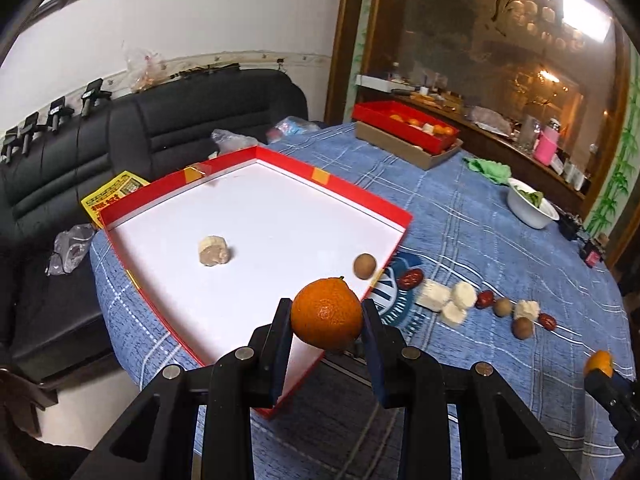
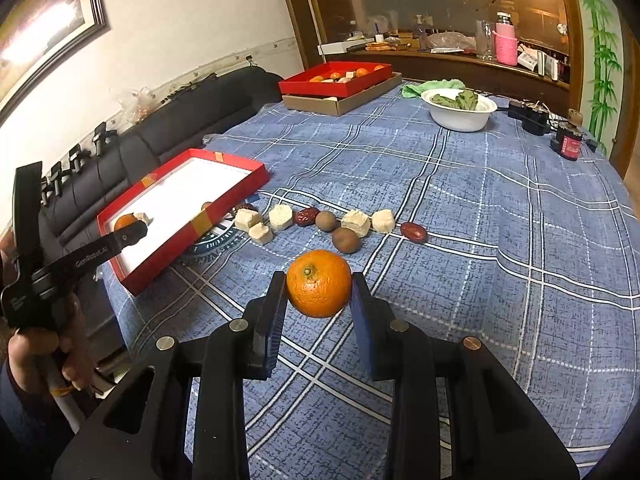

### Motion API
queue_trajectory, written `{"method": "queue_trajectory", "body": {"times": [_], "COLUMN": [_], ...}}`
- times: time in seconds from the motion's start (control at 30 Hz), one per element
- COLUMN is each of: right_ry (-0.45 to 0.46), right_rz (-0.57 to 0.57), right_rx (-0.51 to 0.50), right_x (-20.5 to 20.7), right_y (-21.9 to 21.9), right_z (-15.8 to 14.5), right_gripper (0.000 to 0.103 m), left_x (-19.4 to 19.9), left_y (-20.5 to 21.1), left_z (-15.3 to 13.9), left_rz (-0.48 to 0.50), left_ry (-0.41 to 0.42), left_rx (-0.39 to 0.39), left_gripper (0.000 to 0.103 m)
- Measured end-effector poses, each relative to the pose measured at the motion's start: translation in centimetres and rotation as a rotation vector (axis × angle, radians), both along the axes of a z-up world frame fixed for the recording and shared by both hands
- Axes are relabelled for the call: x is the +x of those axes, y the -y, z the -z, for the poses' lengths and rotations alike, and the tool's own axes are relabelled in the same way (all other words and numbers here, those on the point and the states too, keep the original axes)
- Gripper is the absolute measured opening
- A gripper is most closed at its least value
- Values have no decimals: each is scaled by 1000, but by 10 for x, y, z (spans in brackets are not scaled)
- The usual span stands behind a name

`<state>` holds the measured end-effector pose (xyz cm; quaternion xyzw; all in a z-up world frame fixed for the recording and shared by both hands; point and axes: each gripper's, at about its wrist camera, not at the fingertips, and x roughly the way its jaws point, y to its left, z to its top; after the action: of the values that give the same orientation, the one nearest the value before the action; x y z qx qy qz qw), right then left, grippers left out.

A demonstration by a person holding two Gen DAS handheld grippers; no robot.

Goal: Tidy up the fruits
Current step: 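Lower both oranges into the red box and open both tools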

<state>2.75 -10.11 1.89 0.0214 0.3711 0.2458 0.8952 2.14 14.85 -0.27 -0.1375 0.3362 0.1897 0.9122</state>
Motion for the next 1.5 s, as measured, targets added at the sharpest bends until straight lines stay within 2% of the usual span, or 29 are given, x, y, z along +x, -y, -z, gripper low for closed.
{"method": "queue_trajectory", "body": {"times": [0.4, 0.9, 1.23, 1.5], "right_ry": [20, 21, -9, -40], "right_rz": [-81, -238, -284, -294], "right_rx": [-17, -37, -70, -101], "right_x": [17, 75, 114, 131], "right_y": [-35, -151, -229, -260], "right_z": [-9, -15, 5, 22], "right_gripper": [31, 31, 31, 31], "left_x": [13, 20, 33, 38], "left_y": [-24, -69, -94, -115], "left_z": [0, 8, 15, 20], "left_rz": [-70, -184, -241, -263], "left_ry": [-28, -65, -79, -73], "left_rx": [20, 8, 18, -1], "left_gripper": [32, 32, 32, 32]}}
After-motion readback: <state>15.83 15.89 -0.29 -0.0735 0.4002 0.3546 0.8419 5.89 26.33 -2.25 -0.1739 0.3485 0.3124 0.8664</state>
